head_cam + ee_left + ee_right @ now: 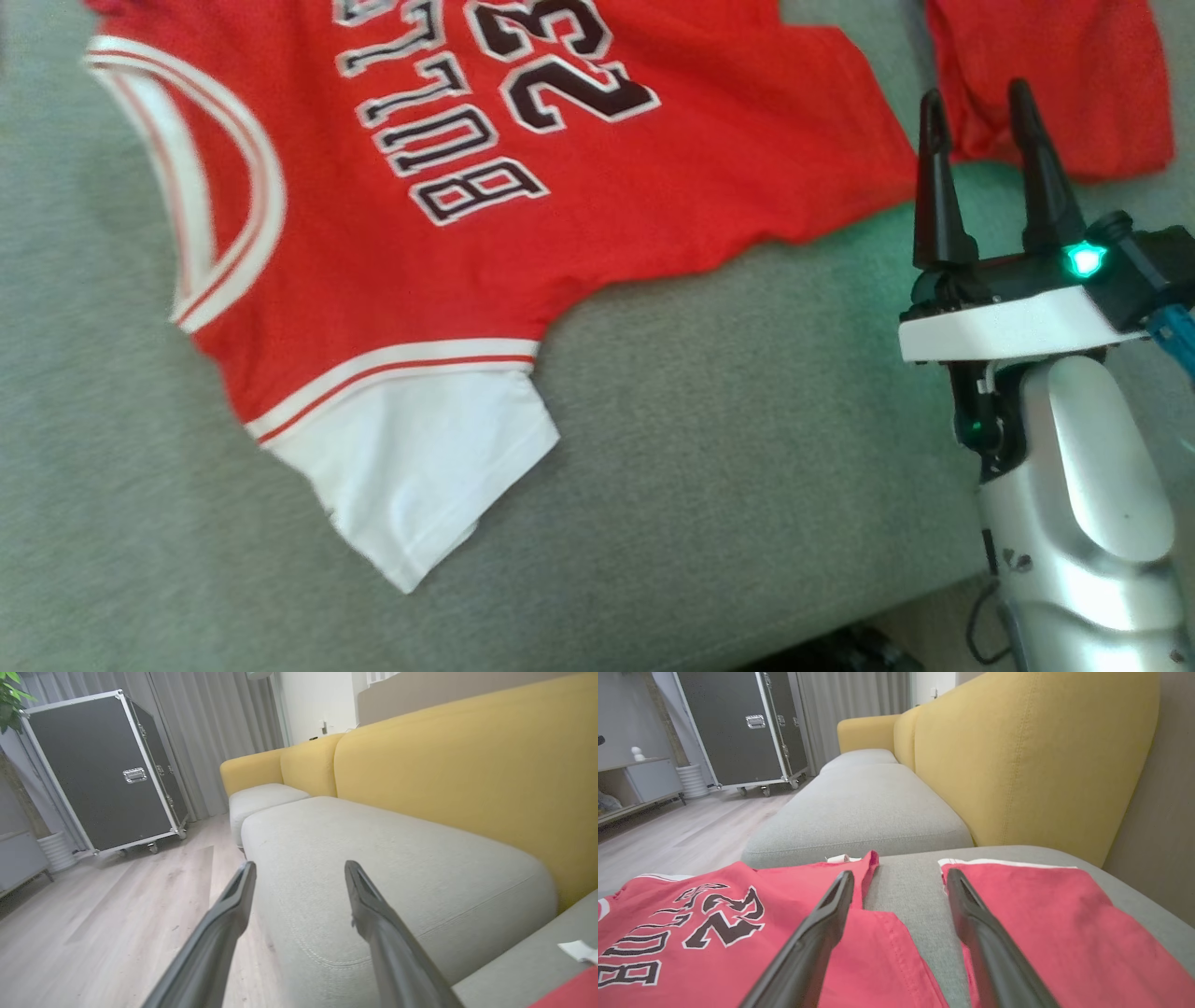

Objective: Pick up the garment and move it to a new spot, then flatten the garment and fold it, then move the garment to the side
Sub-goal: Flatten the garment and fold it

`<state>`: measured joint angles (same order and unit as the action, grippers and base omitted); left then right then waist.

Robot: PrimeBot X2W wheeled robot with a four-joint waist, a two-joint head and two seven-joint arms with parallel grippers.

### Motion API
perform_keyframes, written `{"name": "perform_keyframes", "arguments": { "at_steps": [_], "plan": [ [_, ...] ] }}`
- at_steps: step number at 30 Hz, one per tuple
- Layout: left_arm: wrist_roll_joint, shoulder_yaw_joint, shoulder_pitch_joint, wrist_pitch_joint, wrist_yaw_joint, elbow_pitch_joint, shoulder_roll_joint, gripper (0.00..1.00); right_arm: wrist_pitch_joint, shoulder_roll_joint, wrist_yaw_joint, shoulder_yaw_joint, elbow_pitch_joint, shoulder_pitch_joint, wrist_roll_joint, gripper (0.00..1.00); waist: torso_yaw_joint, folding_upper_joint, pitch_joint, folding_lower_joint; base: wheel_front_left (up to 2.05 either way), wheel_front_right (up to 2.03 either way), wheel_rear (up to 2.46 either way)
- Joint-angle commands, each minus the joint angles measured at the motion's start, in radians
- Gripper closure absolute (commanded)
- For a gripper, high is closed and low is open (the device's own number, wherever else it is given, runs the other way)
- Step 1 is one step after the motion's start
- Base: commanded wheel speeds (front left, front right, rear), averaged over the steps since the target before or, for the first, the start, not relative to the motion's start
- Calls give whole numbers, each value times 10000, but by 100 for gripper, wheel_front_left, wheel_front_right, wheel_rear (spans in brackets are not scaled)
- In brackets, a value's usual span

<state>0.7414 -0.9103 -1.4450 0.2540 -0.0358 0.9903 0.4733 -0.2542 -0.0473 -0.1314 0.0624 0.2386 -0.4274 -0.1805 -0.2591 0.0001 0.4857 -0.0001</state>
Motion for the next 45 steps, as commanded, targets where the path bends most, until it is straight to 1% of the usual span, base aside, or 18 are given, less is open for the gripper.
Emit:
{"name": "perform_keyframes", "arguments": {
  "at_steps": [1,4,7,11,14,15,19,25,30,33,36,38,41,45],
  "plan": [
    [111,494,69,74,4,-471,208,0,-76,-29,7,80,-216,-39,129,0,591,-1,-632,1,0,0,0],
    [146,1212,1280,75,10,-1474,0,0,-76,-29,7,-93,-19,58,354,0,1074,-1,-1203,1,0,0,0],
    [61,1921,2710,76,-72,-2556,-217,0,-76,-29,7,-282,170,216,539,0,1569,-1,-1735,1,0,0,0],
    [-177,2826,4759,76,-291,-4007,-612,0,-76,-29,7,-429,416,548,793,0,2197,-1,-2367,1,0,0,0],
    [-463,3293,6237,77,-442,-4901,-935,0,-76,-29,7,-514,606,834,894,0,2572,-1,-2782,1,0,0,0],
    [-463,3293,6237,77,-442,-4901,-935,0,-76,-29,7,-514,606,834,894,0,2572,-1,-2782,1,0,0,0],
    [-736,3910,8057,77,-640,-5798,-1390,0,-76,-29,7,-461,915,1225,871,0,2826,-1,-3298,1,0,0,0],
    [-1067,4738,10299,77,-720,-6567,-2093,0,-76,-29,7,-313,1149,1744,638,0,2844,-1,-3970,1,0,0,0],
    [-1376,5366,11421,77,-642,-6982,-2514,0,-76,-29,7,-229,1144,1983,497,0,2772,-1,-4167,1,0,0,0],
    [-1596,5468,11645,77,-514,-7025,-2646,0,-76,-29,7,-188,1118,2001,478,0,2726,-1,-4184,1,0,0,0],
    [-1593,5197,11750,-113,-317,-6803,-2766,0,-76,-29,7,-149,1088,1942,459,0,2646,-1,-4149,1,0,0,0],
    [-1445,4825,11893,-864,-151,-6501,-2855,0,-76,-29,7,-120,1072,1916,439,0,2591,-1,-4134,1,0,0,0],
    [-994,4301,12133,-2391,193,-6081,-2936,0,-76,-29,7,-115,1052,1940,393,0,2527,-1,-4143,1,0,0,0],
    [-689,4073,12300,-3311,328,-6148,-2879,0,-76,-29,7,-128,1078,1952,305,0,2451,-1,-4159,1,0,0,0]
  ]
}}
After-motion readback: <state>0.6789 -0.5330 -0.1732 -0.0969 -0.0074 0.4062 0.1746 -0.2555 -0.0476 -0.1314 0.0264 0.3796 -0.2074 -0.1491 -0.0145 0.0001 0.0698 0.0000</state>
